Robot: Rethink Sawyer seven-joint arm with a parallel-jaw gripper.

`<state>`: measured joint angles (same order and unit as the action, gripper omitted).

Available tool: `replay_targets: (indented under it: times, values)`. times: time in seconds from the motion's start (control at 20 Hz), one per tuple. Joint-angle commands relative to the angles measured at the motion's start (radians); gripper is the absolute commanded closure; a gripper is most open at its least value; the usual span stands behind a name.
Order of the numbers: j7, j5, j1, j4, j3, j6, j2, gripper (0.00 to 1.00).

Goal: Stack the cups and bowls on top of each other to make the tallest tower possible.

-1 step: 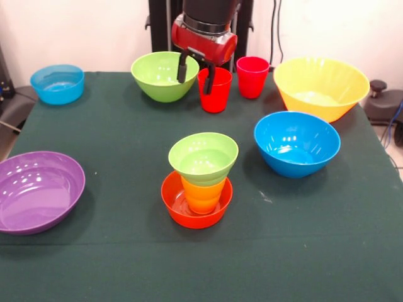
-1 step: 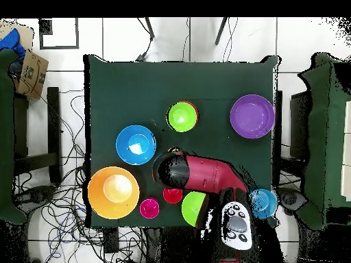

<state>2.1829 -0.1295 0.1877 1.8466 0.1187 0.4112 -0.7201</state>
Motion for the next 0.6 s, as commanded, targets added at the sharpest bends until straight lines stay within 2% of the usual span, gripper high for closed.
replay_targets:
  times: [0.05, 0.6]
  values:
    - [0.029, -0.023, -0.039, 0.071, -0.062, 0.119, 0.027, 0.0]
    - [0.078, -0.005, -0.095, 0.11, -0.04, 0.096, 0.039, 0.0]
